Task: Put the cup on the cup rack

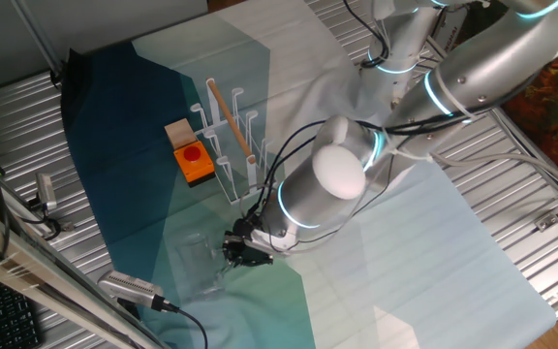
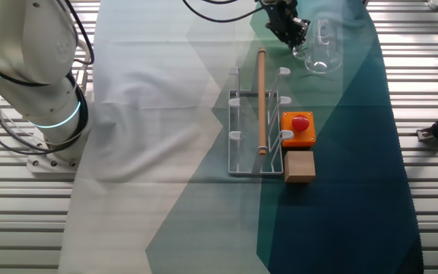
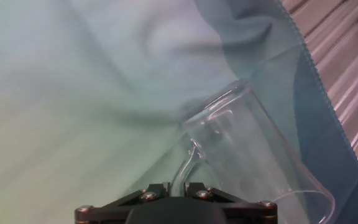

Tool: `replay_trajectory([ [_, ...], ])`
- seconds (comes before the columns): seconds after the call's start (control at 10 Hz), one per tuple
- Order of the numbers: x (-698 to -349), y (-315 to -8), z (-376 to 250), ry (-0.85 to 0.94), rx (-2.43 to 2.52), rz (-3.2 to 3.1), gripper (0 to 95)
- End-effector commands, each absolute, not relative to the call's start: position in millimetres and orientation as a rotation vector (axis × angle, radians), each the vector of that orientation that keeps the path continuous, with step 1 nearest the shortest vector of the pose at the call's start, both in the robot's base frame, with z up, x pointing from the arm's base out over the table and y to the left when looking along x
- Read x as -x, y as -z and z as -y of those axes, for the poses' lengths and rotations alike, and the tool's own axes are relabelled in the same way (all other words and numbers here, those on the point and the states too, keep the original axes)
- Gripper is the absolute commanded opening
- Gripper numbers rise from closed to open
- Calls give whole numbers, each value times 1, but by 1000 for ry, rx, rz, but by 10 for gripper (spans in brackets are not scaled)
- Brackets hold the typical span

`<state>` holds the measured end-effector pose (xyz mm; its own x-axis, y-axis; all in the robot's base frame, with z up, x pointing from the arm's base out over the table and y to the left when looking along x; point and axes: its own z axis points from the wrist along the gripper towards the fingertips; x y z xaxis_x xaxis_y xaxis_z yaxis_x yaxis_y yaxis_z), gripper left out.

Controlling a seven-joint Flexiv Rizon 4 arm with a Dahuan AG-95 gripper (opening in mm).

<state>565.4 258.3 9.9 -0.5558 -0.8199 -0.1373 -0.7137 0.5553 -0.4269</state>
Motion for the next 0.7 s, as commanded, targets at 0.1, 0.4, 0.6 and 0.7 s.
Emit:
replay_trajectory([
  [0.1, -565, -20, -258, 535, 1260, -2488, 0],
  [0.4, -565, -27, -261, 482, 1261, -2527, 0],
  [0.6, -565, -27, -261, 436, 1261, -2570, 0],
  [0.7, -565, -27, -261, 418, 1260, -2590, 0],
])
